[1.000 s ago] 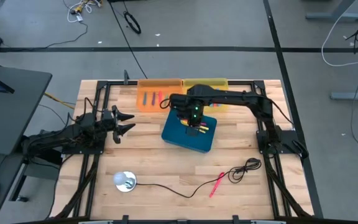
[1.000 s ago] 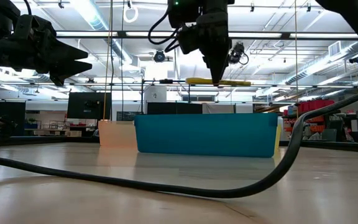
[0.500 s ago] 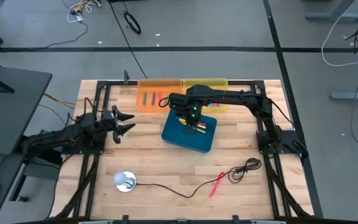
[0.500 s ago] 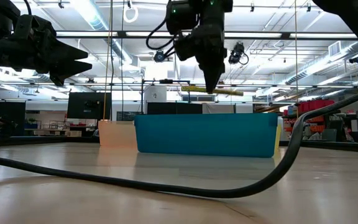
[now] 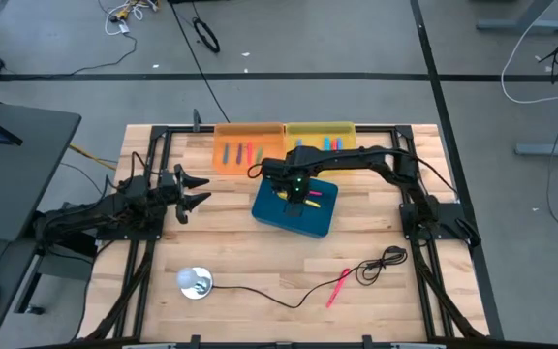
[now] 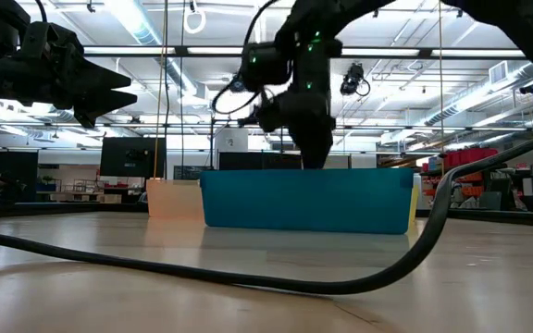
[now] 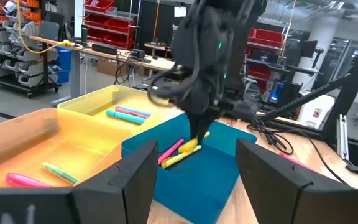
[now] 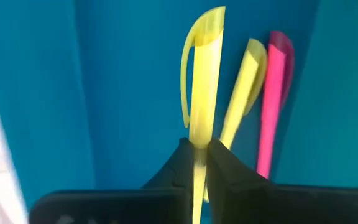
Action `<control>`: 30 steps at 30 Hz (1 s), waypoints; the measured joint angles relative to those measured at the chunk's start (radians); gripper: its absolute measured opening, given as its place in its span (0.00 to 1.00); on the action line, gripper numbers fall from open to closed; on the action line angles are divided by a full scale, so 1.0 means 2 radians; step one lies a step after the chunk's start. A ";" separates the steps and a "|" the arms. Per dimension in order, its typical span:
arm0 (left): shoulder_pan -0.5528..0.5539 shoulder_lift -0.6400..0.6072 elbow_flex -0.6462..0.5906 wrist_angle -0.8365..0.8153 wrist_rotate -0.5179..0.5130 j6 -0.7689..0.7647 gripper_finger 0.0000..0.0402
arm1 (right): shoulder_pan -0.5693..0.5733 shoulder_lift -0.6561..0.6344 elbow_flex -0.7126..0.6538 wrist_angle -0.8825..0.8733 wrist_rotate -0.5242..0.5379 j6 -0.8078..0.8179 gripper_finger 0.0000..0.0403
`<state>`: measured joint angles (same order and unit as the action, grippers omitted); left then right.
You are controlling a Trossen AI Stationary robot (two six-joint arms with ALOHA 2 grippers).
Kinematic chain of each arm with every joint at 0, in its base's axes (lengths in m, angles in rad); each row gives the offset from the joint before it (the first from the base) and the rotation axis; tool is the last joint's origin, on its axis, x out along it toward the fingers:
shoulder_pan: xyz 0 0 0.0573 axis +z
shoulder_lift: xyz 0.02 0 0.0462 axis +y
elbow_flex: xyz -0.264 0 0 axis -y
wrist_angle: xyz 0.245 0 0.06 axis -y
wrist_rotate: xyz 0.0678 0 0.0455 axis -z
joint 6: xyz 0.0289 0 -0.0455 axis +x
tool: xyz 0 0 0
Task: Pick & Place Markers
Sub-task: Put the yellow highlighter into the blue bin, then put the pink highlighter into the blue bin
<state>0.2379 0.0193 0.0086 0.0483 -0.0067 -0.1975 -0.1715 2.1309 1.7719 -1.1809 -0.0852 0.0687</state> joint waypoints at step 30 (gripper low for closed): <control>0.000 0.000 0.000 0.000 0.000 0.000 0.55 | 0.001 0.061 0.000 0.009 -0.032 0.000 0.44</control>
<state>0.2379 0.0193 0.0083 0.0479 -0.0063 -0.1967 -0.1703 2.2520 1.7718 -1.1628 -0.1493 0.0685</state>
